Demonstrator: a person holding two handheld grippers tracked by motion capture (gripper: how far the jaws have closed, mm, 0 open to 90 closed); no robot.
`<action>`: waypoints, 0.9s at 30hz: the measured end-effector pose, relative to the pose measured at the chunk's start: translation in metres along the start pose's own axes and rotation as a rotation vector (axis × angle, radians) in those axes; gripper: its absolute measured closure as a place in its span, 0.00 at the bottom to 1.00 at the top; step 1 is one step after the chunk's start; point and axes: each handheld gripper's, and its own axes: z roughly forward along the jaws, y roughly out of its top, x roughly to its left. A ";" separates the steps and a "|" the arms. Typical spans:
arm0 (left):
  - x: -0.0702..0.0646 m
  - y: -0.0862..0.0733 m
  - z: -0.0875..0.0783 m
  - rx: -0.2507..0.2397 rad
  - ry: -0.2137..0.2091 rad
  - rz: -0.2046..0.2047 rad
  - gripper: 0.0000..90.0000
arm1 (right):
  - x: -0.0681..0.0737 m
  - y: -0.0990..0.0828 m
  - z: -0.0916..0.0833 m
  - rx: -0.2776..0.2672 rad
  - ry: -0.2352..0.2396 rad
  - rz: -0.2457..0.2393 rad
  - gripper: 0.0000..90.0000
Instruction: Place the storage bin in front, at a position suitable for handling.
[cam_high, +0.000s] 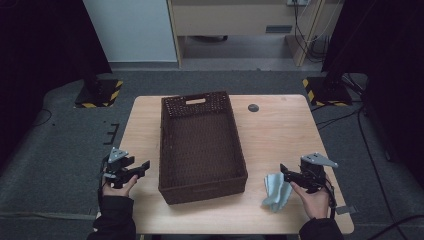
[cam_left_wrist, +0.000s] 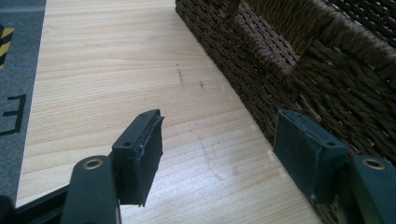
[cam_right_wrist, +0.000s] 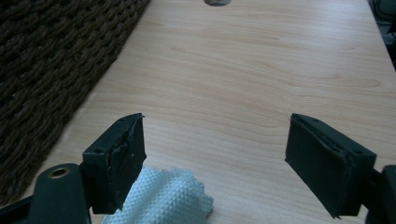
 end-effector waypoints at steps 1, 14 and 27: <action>0.000 0.000 0.000 0.000 -0.002 0.001 0.35 | 0.001 0.000 0.000 0.001 0.007 -0.002 0.23; -0.001 0.000 -0.003 -0.020 -0.014 -0.007 0.40 | 0.014 -0.005 -0.007 0.015 0.056 -0.015 0.32; -0.001 0.001 -0.007 -0.050 -0.024 -0.025 0.44 | 0.026 -0.029 -0.014 0.088 0.076 -0.026 0.42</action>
